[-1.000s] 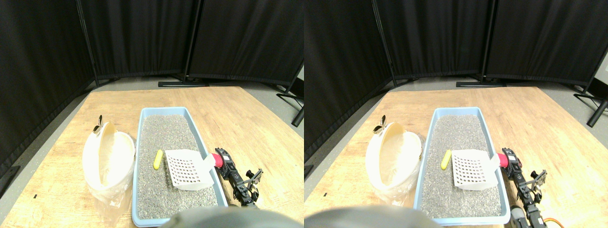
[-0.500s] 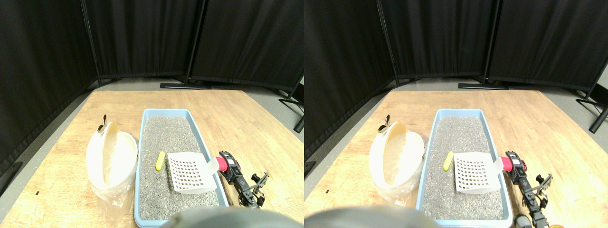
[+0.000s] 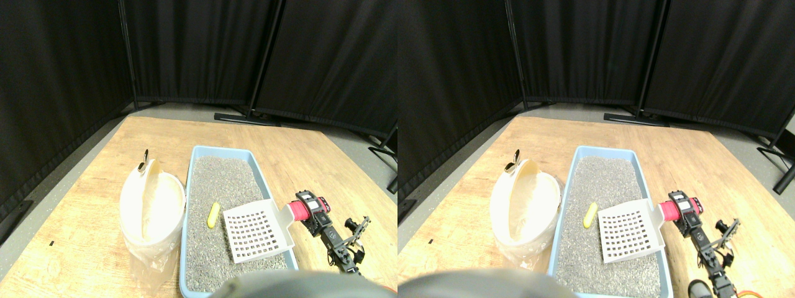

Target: Scoop (unimanual)

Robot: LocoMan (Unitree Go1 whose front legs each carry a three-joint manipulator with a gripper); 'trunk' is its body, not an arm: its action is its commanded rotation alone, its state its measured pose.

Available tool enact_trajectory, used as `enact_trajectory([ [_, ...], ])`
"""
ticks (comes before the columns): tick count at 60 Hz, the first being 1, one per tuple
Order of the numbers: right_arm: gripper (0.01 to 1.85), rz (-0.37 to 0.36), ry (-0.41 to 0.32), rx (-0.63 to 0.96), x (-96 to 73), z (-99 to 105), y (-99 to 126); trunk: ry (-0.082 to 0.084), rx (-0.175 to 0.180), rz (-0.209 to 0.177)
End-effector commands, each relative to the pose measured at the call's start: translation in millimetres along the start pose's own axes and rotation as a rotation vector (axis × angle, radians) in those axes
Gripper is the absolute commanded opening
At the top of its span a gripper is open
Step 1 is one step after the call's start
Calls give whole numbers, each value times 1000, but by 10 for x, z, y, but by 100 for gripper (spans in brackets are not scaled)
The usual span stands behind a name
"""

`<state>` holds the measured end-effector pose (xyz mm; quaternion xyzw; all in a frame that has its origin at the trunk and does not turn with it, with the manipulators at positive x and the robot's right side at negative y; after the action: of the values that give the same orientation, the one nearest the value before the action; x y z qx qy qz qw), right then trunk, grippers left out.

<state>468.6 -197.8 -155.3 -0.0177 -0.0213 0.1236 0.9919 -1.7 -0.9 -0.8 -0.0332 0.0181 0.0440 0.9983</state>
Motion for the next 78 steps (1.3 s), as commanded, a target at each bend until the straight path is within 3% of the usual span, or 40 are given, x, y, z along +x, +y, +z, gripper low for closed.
enact_trajectory([
  [1, 6, 33, -85, -18, 42, 189, 43, 9, -14, 24],
  [9, 5, 92, -112, -79, 139, 318, 78, 6, -25, 37],
  [39, 5, 123, -120, -263, 487, 648, 98, -7, -63, 92],
  [55, 5, 134, -124, -370, 633, 706, 193, -5, -73, 102],
  [60, 5, 109, -88, -446, 668, 715, 244, -5, -78, 105],
  [78, 5, 126, -57, -524, 749, 667, 324, -4, -90, 112],
])
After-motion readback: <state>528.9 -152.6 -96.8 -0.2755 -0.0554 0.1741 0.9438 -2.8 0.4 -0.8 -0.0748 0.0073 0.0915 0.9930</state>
